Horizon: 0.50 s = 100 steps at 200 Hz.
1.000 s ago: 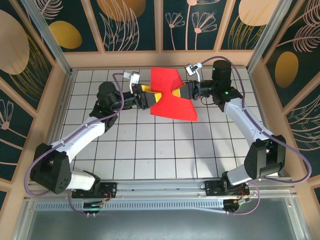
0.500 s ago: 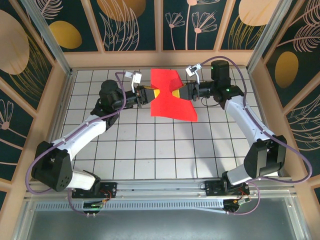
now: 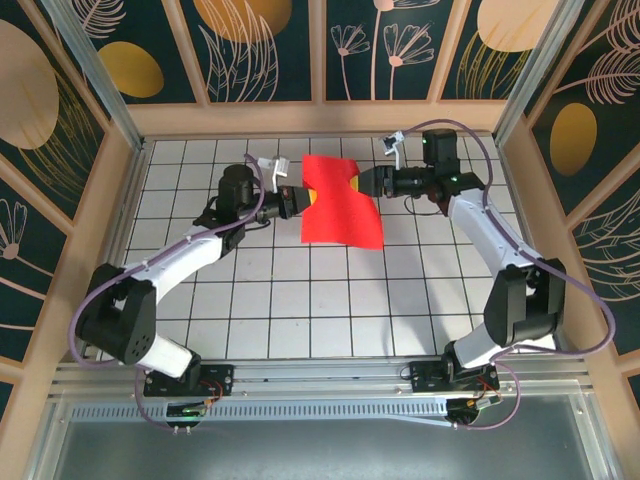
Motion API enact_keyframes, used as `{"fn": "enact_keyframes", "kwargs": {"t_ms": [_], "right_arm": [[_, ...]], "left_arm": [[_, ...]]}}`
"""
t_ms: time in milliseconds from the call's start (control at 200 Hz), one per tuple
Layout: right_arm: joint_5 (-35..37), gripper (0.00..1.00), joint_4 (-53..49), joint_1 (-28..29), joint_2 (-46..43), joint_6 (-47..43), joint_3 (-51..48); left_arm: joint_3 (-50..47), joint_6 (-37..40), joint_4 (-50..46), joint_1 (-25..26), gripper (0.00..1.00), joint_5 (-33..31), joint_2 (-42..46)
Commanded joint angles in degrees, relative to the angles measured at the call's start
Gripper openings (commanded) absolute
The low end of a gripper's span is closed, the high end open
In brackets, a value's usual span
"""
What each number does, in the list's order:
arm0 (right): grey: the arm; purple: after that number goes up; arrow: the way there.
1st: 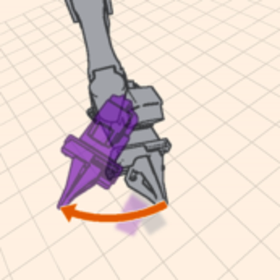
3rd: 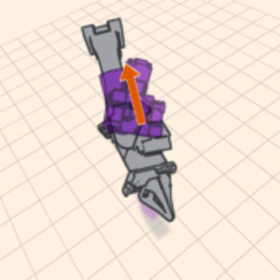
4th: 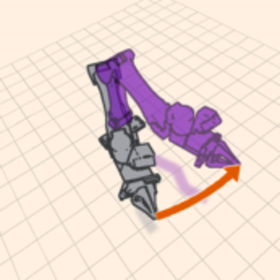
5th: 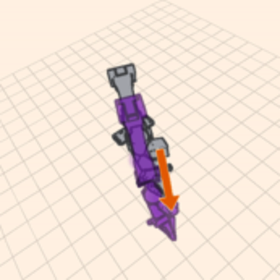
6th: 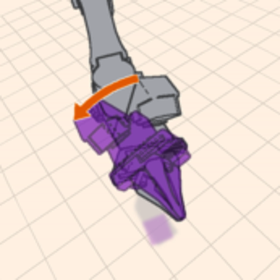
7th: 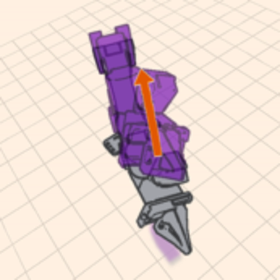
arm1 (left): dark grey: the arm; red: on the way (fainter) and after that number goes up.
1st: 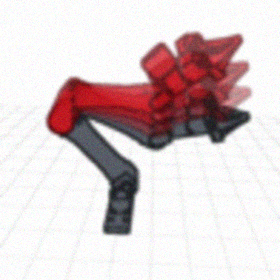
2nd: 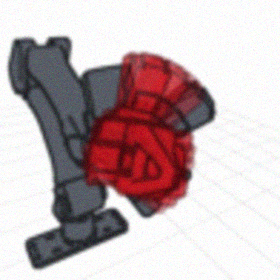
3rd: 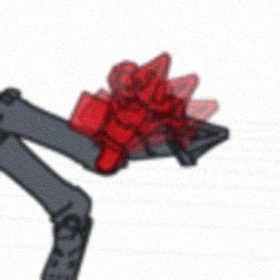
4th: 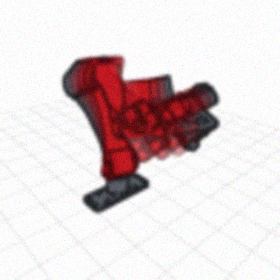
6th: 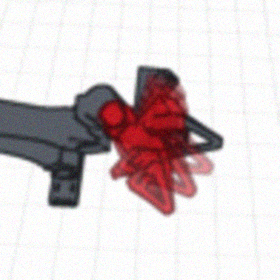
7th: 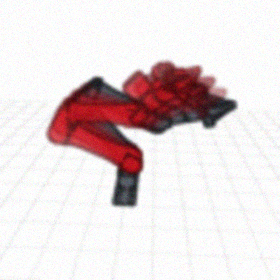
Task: Fold a paper plane with a square sheet of paper (fold left side to right side)
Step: Place a square sheet of paper at the center of the table.
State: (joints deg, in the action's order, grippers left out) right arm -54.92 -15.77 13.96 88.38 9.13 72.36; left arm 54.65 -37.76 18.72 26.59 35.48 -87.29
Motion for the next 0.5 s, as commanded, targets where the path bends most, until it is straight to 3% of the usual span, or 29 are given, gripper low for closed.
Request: {"fn": "enact_keyframes", "kwargs": {"t_ms": [0,150,340,495], "right_arm": [[9.14,0.64,2.82,-0.08,3.4,5.0,-3.9],[15.3,0.62,7.81,0.19,6.6,9.62,-8.45],[20.37,0.48,10.73,2.07,10.01,11.93,-11.19],[21.17,0.34,11.92,3.59,13.55,13.79,-11.54]], "left_arm": [[-1.39,-0.35,-7.86,0.04,0.0,-4.37,-3.58],[-0.74,2.07,-14.33,-0.44,0.0,-8.72,-9.85],[2.55,6.25,-21.23,-0.49,0.0,-17.41,-15.49],[3.72,6.47,-21.97,-0.49,0.0,-17.99,-16.88]]}}
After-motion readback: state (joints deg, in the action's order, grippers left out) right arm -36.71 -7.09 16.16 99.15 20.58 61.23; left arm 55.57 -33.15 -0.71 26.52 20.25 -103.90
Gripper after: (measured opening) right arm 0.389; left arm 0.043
